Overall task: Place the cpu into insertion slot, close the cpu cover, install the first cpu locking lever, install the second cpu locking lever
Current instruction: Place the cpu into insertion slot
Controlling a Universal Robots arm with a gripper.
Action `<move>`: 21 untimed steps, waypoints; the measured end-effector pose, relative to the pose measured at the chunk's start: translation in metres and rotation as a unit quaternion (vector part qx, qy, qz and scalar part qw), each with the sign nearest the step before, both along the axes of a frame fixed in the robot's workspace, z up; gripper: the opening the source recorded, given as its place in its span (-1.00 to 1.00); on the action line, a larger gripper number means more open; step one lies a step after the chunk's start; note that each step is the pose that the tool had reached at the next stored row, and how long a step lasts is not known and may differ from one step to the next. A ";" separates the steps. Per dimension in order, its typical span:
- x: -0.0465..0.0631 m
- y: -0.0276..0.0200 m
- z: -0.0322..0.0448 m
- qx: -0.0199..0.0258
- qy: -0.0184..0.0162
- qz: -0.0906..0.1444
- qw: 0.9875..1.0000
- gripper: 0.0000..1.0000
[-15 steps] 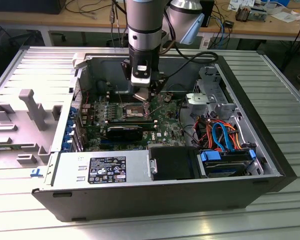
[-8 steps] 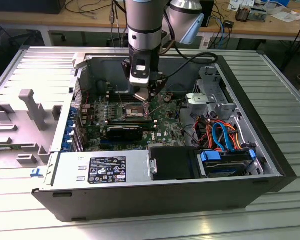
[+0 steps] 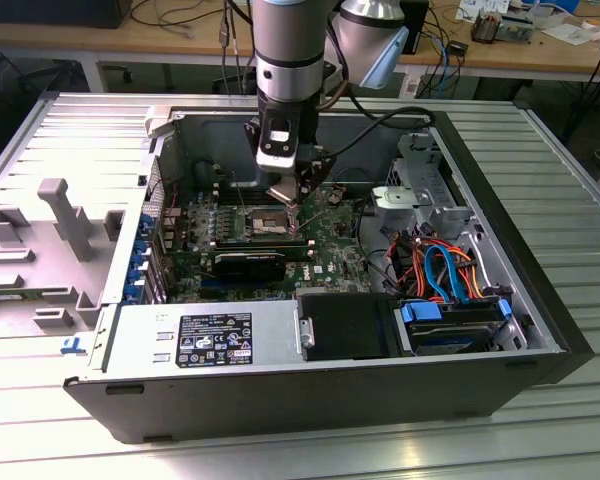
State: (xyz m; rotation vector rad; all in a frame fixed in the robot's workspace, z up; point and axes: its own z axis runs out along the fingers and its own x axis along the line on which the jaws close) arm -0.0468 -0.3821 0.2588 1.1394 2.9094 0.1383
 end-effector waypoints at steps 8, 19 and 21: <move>0.000 -0.0002 -0.0003 0.000 0.000 -0.021 1.000 0.08; 0.000 -0.0004 -0.0007 0.000 0.000 -0.046 0.999 0.08; 0.000 -0.0004 -0.0008 0.000 0.000 -0.050 0.999 0.08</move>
